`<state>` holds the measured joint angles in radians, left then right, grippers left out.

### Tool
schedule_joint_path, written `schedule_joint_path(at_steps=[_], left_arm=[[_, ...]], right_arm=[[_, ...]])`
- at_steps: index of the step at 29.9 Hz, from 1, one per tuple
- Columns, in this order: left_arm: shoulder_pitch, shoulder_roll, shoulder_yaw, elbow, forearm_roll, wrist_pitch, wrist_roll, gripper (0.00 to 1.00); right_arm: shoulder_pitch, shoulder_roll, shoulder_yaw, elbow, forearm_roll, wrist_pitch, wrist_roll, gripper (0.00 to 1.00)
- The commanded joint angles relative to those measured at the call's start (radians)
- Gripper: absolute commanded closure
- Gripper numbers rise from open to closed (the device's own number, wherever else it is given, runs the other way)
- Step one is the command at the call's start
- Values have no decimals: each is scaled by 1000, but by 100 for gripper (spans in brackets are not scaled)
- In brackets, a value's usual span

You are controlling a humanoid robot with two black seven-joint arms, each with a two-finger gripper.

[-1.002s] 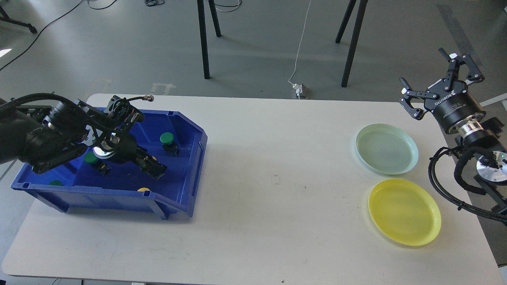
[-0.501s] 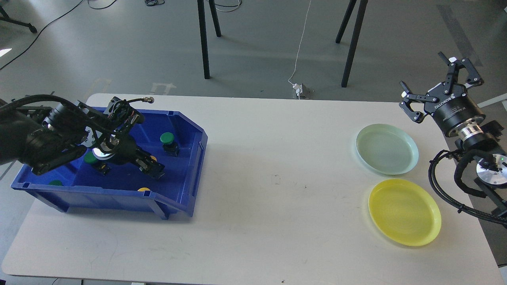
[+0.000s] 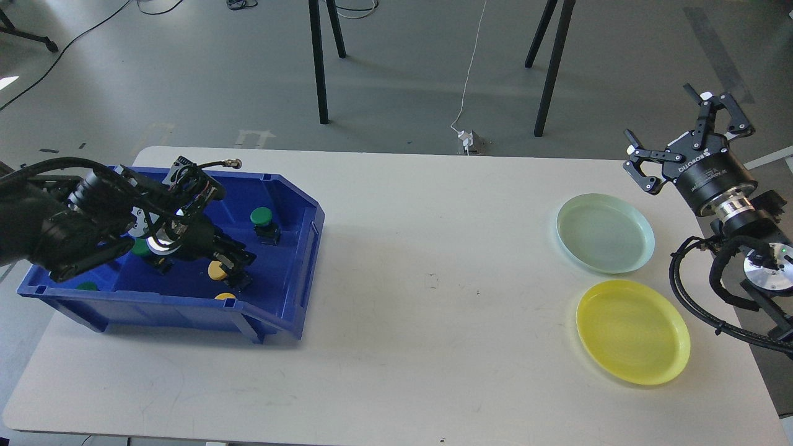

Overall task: Pass button and place on color plate
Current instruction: 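Close the left gripper on the yellow-capped button and adjust grip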

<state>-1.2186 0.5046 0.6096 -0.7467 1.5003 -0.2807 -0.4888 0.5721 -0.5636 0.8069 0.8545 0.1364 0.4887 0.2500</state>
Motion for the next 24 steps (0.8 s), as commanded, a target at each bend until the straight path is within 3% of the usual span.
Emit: schedule_joint_path(at_steps=[1, 7, 18, 24], left_arm=[[-4, 0, -1, 0, -2, 0, 0, 71], [-7, 2, -2, -2, -3, -5, 0, 66], [-13, 11, -50, -13, -18, -14, 0, 32], [-15, 12, -70, -14, -18, -60, 0, 22]], right_arm=[[-1, 1, 0, 0, 0, 0, 0, 1], [-12, 1, 2, 1, 0, 0, 0, 1], [-17, -1, 2, 1, 0, 0, 0, 1], [-17, -1, 2, 0, 0, 0, 0, 1]])
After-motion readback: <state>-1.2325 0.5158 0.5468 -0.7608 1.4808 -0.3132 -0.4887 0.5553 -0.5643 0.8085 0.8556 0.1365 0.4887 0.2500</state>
